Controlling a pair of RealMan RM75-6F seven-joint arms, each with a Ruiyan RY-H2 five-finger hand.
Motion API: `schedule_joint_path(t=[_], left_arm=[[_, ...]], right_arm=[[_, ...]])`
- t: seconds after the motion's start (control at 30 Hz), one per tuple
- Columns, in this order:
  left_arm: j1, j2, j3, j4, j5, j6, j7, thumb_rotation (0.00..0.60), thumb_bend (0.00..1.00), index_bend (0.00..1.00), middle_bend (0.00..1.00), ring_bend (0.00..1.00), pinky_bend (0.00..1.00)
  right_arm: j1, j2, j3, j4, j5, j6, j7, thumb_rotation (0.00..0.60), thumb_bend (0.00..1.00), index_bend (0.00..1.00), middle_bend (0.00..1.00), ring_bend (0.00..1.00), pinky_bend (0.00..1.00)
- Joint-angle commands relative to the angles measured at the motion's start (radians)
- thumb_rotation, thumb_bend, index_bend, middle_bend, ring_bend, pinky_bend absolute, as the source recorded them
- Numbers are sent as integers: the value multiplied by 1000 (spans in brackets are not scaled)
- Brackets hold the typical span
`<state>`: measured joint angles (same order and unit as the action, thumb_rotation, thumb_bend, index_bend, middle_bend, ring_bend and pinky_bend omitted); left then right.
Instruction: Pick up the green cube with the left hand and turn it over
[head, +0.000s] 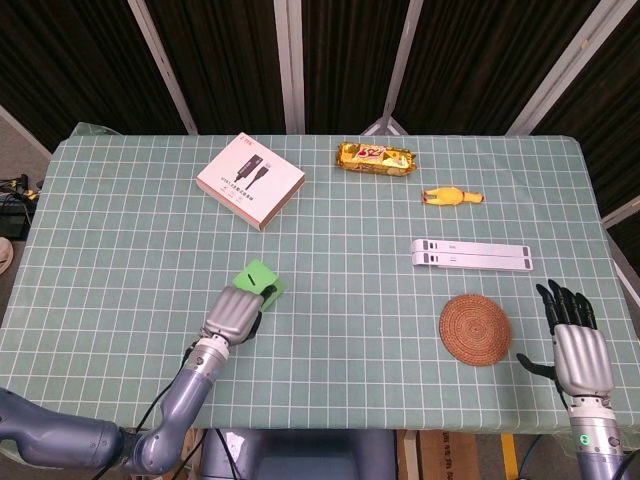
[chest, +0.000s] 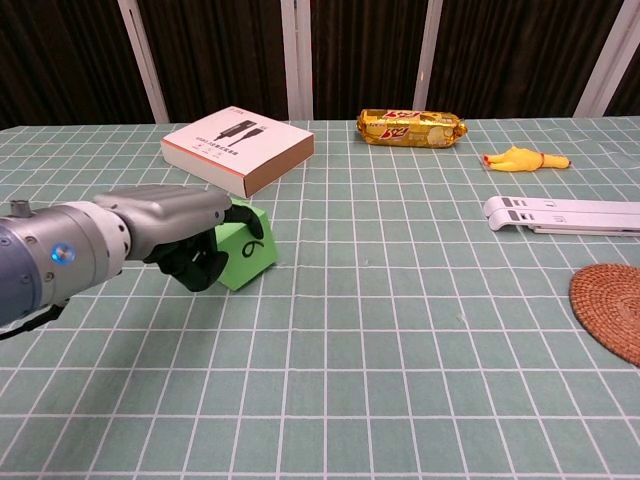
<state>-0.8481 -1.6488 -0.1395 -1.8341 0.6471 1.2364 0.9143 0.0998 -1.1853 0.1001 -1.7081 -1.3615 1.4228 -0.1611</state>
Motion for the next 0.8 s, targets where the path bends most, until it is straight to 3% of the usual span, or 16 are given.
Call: schedule_joint_path(t=[0.03,0.4,0.8], left_arm=[[-10,-15,-10,18,-12,6,8,600,838,192,835,725,801],[-46,-59,-44,69,-54,19,30,600,836,192,835,725,801],[-41,-23,-50,46,-85,34,22,600,832,192,835,725,801]], right_arm=[[0,1,0,-1,1,0,3,600,73,54,0,0,0],[2,0,2,2,9,-4,-1,600,73,54,0,0,0],[3,9,-1,-3,9,-12,11,600,73,55,0,0,0]])
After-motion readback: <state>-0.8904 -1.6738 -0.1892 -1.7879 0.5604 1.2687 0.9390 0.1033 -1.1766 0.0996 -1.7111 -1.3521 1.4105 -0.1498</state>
